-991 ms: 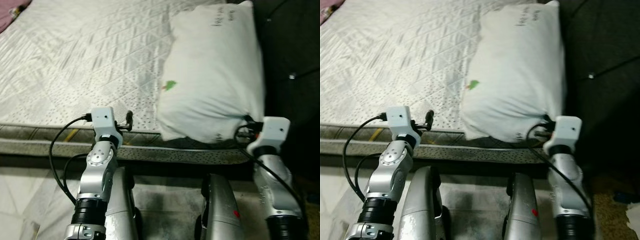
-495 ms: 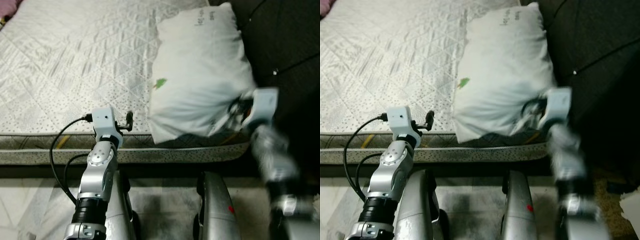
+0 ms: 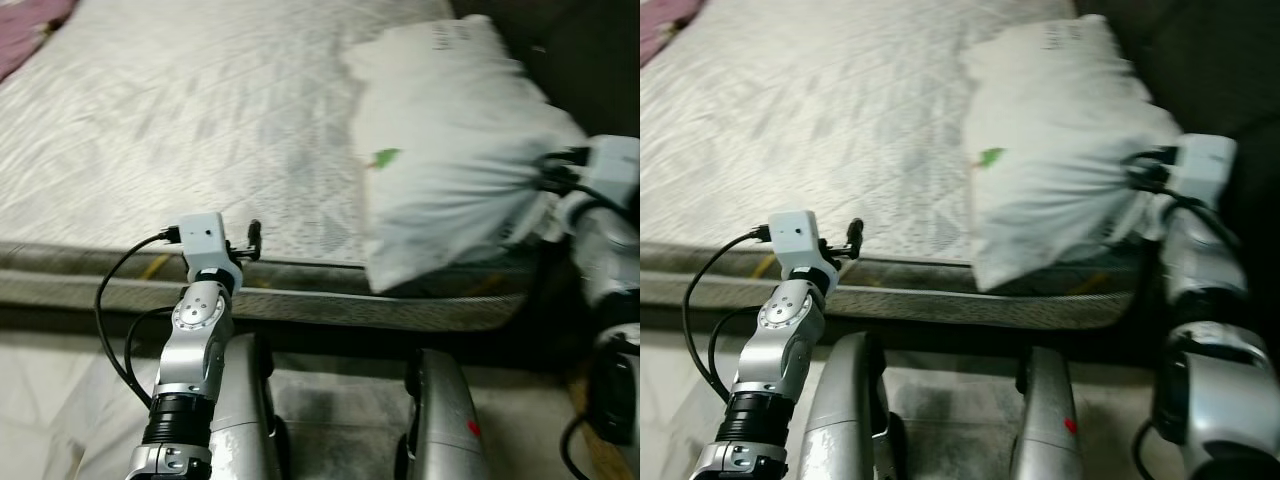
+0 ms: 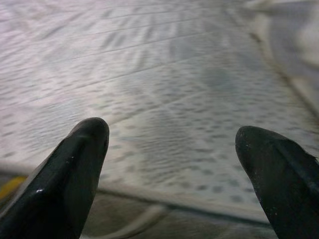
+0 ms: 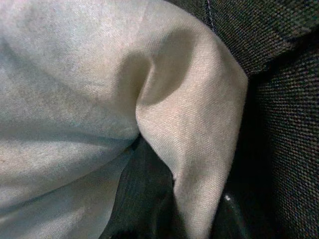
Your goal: Clean up the room
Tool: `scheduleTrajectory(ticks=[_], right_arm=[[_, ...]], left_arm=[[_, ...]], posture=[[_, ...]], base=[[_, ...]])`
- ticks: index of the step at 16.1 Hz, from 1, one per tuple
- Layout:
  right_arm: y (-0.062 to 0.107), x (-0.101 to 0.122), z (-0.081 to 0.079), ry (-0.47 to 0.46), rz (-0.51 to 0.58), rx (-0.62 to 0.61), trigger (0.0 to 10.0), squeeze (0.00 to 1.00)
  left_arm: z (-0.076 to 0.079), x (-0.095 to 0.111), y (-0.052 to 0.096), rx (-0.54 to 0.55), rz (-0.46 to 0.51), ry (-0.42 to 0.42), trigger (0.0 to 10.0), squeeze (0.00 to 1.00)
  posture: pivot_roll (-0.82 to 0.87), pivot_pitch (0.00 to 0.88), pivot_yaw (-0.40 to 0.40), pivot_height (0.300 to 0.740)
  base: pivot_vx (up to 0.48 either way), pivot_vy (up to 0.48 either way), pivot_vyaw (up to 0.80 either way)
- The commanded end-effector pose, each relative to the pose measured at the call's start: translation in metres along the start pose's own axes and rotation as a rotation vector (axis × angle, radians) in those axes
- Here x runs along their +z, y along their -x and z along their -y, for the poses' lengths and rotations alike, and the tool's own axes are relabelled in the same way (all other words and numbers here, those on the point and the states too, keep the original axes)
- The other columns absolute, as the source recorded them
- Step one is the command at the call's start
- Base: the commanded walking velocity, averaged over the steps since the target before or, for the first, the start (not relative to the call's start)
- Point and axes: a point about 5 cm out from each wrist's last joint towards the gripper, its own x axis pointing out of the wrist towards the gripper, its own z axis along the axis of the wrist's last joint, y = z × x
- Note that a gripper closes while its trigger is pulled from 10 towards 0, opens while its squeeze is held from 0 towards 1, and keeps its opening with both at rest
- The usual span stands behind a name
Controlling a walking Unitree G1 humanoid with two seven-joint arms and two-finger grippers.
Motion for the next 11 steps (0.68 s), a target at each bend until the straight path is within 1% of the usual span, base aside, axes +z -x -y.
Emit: scheduleTrajectory(ticks=[1, 3, 4, 6, 7, 9, 10, 11], right_arm=[[0.009, 0.022, 0.044, -0.004, 0.120, -0.158, 0.0, 0.00], [0.022, -0.010, 0.046, 0.025, 0.089, -0.156, 0.0, 0.00], [0.028, -0.022, 0.044, 0.030, 0.082, -0.160, 0.0, 0.00], [0.041, -0.037, 0.039, 0.035, 0.082, -0.166, 0.0, 0.00], [0.051, -0.047, 0.033, 0.030, 0.080, -0.162, 0.0, 0.00], [0.061, -0.058, 0.020, 0.034, 0.080, -0.134, 0.0, 0.00], [0.060, -0.058, 0.009, 0.008, 0.083, -0.102, 0.0, 0.00], [0.060, -0.057, 0.005, 0.003, 0.087, -0.087, 0.0, 0.00]], left_arm=[[-0.003, 0.001, -0.002, 0.012, 0.002, -0.009, 10.0, 0.00], [-0.002, 0.002, -0.006, 0.008, 0.006, -0.007, 10.0, 0.00], [0.000, 0.003, -0.008, 0.003, 0.007, -0.007, 10.0, 0.00], [0.002, 0.003, -0.010, -0.006, 0.011, -0.007, 10.0, 0.00], [0.003, 0.004, -0.011, -0.008, 0.015, -0.006, 10.0, 0.00], [0.003, 0.005, -0.013, -0.009, 0.019, -0.004, 10.0, 0.00], [0.003, 0.005, -0.015, -0.014, 0.020, -0.002, 10.0, 0.00], [0.003, 0.005, -0.015, -0.016, 0.021, -0.002, 10.0, 0.00]], posture=[[-0.07, 0.061, 0.044, 0.530], [-0.09, 0.044, 0.050, 0.530], [-0.10, 0.036, 0.053, 0.530], [-0.10, 0.024, 0.054, 0.530], [-0.11, 0.011, 0.054, 0.530], [-0.12, 0.006, 0.057, 0.530], [-0.13, 0.000, 0.058, 0.530], [-0.13, 0.000, 0.058, 0.530]], base=[[0.000, 0.000, 0.00], [0.000, 0.000, 0.00], [0.000, 0.000, 0.00], [0.000, 0.000, 0.00], [0.000, 0.000, 0.00], [0.000, 0.000, 0.00], [0.000, 0.000, 0.00], [0.000, 0.000, 0.00]])
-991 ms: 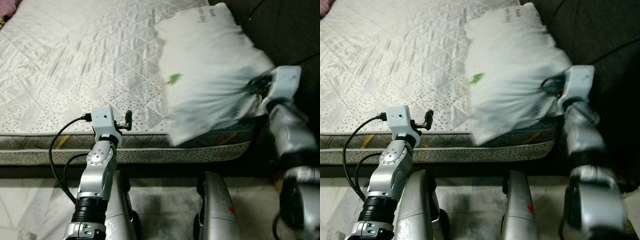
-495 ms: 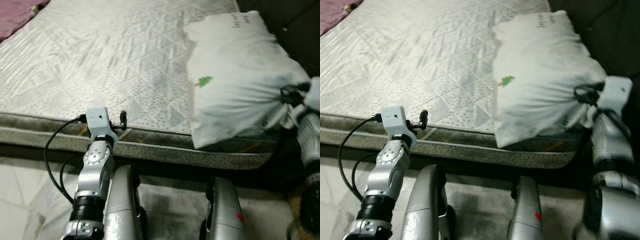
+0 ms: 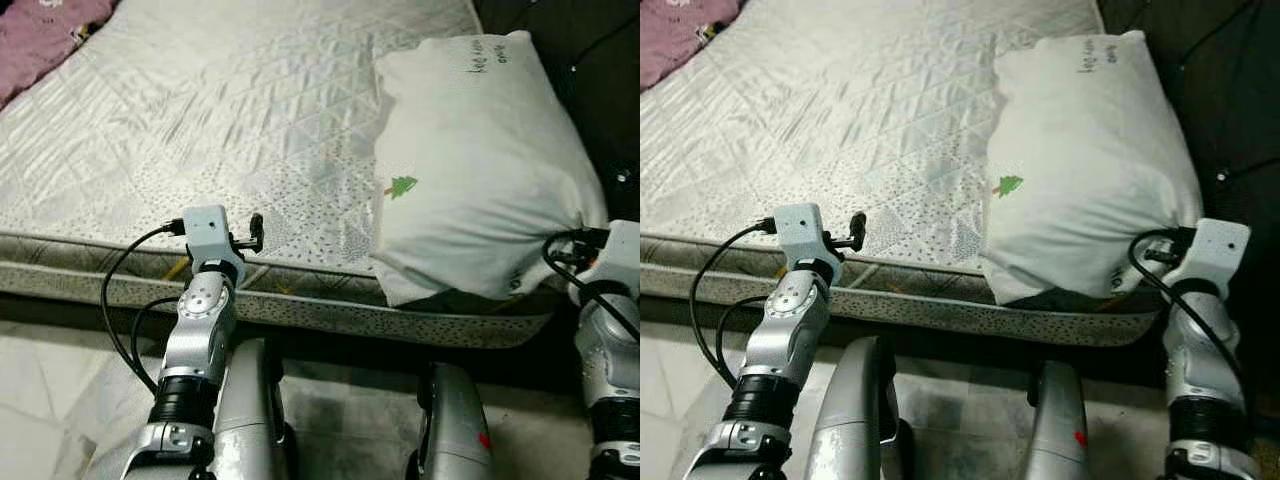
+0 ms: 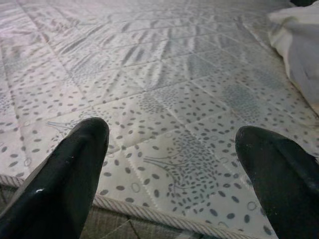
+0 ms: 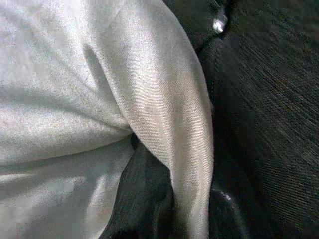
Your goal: Clean up the room
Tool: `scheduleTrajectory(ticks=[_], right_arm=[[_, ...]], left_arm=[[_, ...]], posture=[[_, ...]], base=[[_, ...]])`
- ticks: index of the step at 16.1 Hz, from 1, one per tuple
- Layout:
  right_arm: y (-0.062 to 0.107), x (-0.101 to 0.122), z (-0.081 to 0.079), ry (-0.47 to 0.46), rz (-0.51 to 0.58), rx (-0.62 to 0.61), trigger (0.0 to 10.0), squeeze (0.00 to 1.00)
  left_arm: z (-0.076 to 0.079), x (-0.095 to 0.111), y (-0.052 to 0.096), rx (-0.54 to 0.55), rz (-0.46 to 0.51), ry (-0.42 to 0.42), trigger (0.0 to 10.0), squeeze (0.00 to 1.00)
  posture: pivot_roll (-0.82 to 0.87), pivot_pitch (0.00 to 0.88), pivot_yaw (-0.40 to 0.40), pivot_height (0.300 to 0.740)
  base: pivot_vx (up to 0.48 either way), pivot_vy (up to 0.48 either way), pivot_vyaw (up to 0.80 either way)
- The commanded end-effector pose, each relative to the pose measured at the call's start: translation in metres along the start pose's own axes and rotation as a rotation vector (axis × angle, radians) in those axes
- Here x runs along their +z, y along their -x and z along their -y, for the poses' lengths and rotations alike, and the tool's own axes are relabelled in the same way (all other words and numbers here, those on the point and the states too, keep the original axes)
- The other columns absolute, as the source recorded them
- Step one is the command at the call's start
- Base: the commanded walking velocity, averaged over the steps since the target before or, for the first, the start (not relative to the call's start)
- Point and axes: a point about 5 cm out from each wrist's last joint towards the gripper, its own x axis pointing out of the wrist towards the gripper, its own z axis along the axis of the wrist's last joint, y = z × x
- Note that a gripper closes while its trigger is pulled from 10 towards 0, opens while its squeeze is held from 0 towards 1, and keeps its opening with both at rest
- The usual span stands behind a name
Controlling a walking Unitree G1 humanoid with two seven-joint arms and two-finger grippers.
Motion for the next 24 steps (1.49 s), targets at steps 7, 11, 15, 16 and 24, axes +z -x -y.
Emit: scheduleTrajectory(ticks=[7, 11, 15, 16, 24], right_arm=[[0.004, 0.023, -0.071, 0.010, 0.110, 0.155, 10.0, 0.01], [0.013, 0.011, -0.104, -0.057, 0.055, 0.189, 10.0, 1.00], [0.013, 0.014, -0.114, -0.045, 0.055, 0.202, 10.0, 1.00], [0.002, 0.019, -0.117, -0.035, 0.053, 0.190, 10.0, 1.00], [-0.024, 0.080, -0.117, -0.026, 0.284, 0.155, 10.0, 1.00]], left_arm=[[-0.006, 0.001, 0.002, 0.017, 0.018, 0.012, 10.0, 0.00], [-0.018, 0.000, 0.007, 0.057, 0.015, -0.005, 10.0, 0.00], [-0.029, -0.001, 0.011, 0.106, 0.012, -0.006, 10.0, 0.00], [-0.027, -0.002, 0.010, 0.091, 0.004, -0.019, 10.0, 0.00], [-0.024, 0.004, 0.013, 0.093, 0.020, -0.019, 10.0, 0.00]], posture=[[-0.12, 0.012, 0.031, 0.530], [-0.07, 0.034, 0.016, 0.530], [-0.08, 0.067, 0.023, 0.530], [-0.09, 0.075, 0.029, 0.530], [-0.07, 0.101, 0.022, 0.530]], base=[[0.000, 0.000, 0.00], [0.000, 0.000, 0.00], [0.000, 0.000, 0.00], [0.000, 0.000, 0.00], [0.000, 0.000, 0.00]])
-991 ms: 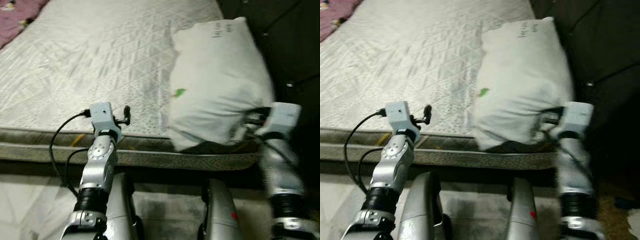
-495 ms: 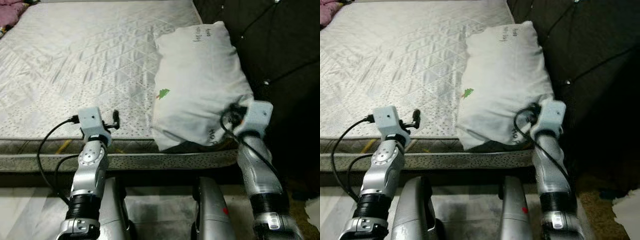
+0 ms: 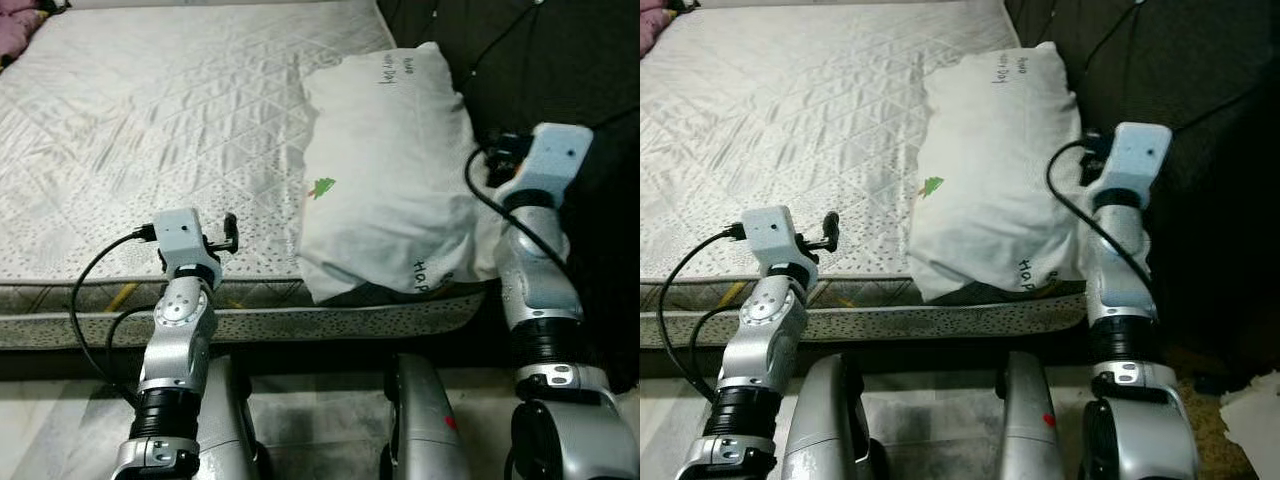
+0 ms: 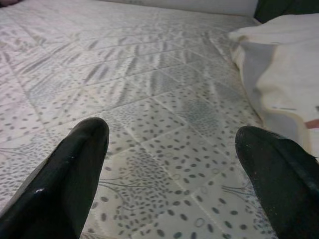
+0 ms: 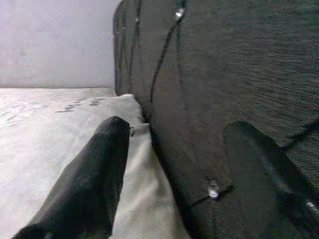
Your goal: Clean up the room
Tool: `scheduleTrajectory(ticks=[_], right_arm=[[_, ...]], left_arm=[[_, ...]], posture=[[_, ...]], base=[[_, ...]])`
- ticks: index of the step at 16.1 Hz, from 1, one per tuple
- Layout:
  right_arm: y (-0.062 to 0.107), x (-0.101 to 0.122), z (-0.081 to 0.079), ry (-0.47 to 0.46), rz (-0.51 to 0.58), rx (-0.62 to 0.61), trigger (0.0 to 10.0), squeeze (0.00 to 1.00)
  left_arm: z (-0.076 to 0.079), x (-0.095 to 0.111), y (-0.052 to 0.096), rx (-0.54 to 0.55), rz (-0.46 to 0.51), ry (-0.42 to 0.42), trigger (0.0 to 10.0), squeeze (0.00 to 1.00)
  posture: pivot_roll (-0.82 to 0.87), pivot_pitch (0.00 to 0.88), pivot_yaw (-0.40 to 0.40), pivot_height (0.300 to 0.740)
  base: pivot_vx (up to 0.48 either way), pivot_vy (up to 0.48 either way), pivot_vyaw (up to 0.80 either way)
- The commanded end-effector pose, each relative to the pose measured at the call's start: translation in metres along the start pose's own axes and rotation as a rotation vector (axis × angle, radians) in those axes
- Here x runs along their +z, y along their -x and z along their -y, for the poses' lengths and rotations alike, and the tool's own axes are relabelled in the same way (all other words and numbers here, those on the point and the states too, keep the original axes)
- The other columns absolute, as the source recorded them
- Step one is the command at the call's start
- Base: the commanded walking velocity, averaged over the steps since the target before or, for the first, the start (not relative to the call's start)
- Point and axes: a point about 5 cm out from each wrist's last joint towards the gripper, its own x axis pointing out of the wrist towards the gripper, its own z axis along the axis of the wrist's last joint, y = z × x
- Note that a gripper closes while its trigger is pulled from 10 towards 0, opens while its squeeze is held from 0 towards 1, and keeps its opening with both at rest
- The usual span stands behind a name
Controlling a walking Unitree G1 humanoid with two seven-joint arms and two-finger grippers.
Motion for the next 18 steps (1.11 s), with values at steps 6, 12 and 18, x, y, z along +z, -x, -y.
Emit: scheduleTrajectory(ticks=[6, 12, 18], right_arm=[[0.062, -0.116, -0.035, -0.215, -0.736, 0.084, 10.0, 1.00], [0.008, -0.015, -0.026, -0.357, -0.134, 0.069, 10.0, 1.00], [0.031, 0.023, -0.043, -0.299, 0.037, 0.248, 10.0, 1.00]], left_arm=[[0.003, -0.001, 0.001, -0.011, -0.023, 0.000, 10.0, 0.00], [0.006, 0.002, 0.000, -0.013, -0.012, -0.001, 10.0, 0.00], [0.005, 0.006, -0.002, -0.017, 0.007, -0.002, 10.0, 0.00]], posture=[[-0.07, 0.108, 0.025, 0.530], [-0.07, 0.085, 0.028, 0.530], [-0.07, 0.065, 0.031, 0.530]], base=[[0.000, 0.000, 0.00], [0.000, 0.000, 0.00], [0.000, 0.000, 0.00]])
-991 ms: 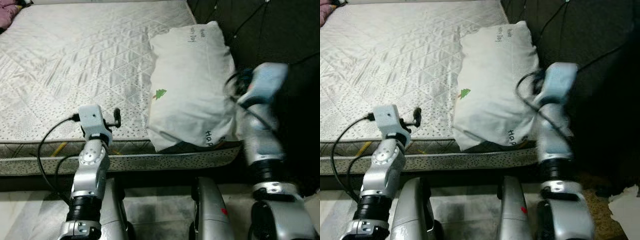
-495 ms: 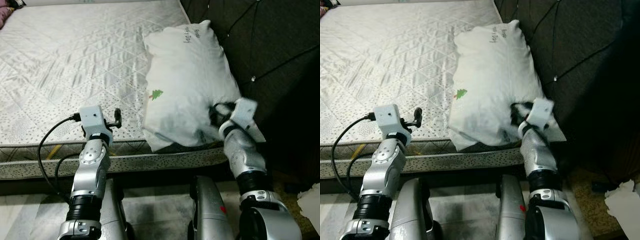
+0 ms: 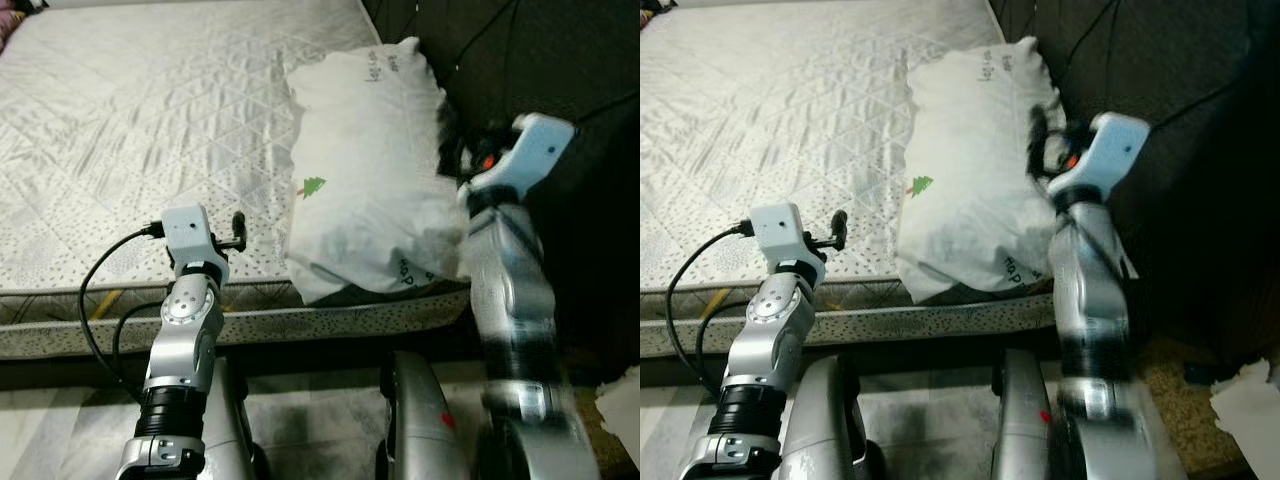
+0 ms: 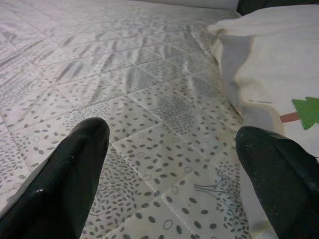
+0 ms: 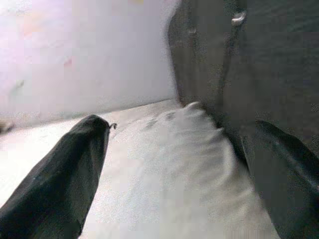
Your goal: Clean up the room
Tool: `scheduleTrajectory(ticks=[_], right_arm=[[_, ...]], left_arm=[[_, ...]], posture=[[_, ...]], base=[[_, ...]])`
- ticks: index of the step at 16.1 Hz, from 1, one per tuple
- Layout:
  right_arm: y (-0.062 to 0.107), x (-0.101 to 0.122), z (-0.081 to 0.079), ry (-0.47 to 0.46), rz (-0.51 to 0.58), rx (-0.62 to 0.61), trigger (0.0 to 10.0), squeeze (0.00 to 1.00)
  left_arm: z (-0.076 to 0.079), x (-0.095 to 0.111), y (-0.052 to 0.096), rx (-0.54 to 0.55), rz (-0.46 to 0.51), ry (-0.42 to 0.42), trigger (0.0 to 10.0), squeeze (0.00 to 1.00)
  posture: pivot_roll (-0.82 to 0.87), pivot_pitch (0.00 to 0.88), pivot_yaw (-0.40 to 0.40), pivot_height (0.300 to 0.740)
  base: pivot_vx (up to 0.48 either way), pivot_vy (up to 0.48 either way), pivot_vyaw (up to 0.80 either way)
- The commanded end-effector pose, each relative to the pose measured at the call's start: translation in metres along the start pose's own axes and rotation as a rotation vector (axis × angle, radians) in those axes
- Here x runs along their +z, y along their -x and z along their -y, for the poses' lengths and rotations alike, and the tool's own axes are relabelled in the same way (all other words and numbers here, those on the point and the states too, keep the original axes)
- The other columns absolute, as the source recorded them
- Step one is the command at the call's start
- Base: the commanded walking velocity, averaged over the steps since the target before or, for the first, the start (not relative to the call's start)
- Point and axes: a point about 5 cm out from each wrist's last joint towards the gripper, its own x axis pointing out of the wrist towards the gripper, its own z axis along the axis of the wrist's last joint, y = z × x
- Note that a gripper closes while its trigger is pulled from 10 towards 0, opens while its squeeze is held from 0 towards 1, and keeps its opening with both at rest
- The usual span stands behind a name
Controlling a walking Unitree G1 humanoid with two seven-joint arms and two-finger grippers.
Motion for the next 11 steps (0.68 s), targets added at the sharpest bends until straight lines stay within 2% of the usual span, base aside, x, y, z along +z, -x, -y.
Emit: scheduleTrajectory(ticks=[1, 3, 5, 8, 11], right_arm=[[0.012, -0.007, 0.000, 0.002, -0.040, 0.026, 10.0, 0.00], [0.021, -0.017, 0.006, -0.013, -0.080, -0.007, 10.0, 0.00], [0.023, -0.020, 0.005, -0.031, -0.080, -0.029, 10.0, 0.00], [0.023, -0.022, -0.007, -0.017, -0.077, -0.001, 10.0, 0.00], [0.022, -0.024, -0.009, -0.026, -0.082, 0.002, 10.0, 0.00]], left_arm=[[-0.002, 0.002, 0.000, 0.003, 0.012, -0.007, 10.0, 0.00], [-0.002, -0.002, 0.001, 0.003, -0.004, 0.004, 10.0, 0.00], [0.002, -0.001, 0.002, -0.013, -0.002, 0.013, 10.0, 0.00], [0.008, 0.007, 0.001, -0.056, 0.023, 0.001, 10.0, 0.00], [0.004, 0.007, 0.002, -0.047, 0.025, -0.011, 10.0, 0.00]], posture=[[-0.08, 0.062, 0.032, 0.530], [-0.08, 0.059, 0.043, 0.530], [-0.07, 0.062, 0.059, 0.530], [-0.06, 0.066, 0.066, 0.565], [-0.05, 0.069, 0.067, 0.600]], base=[[0.000, 0.000, 0.00], [0.000, 0.000, 0.00], [0.000, 0.000, 0.00], [0.000, 0.000, 0.00], [0.000, 0.000, 0.00]])
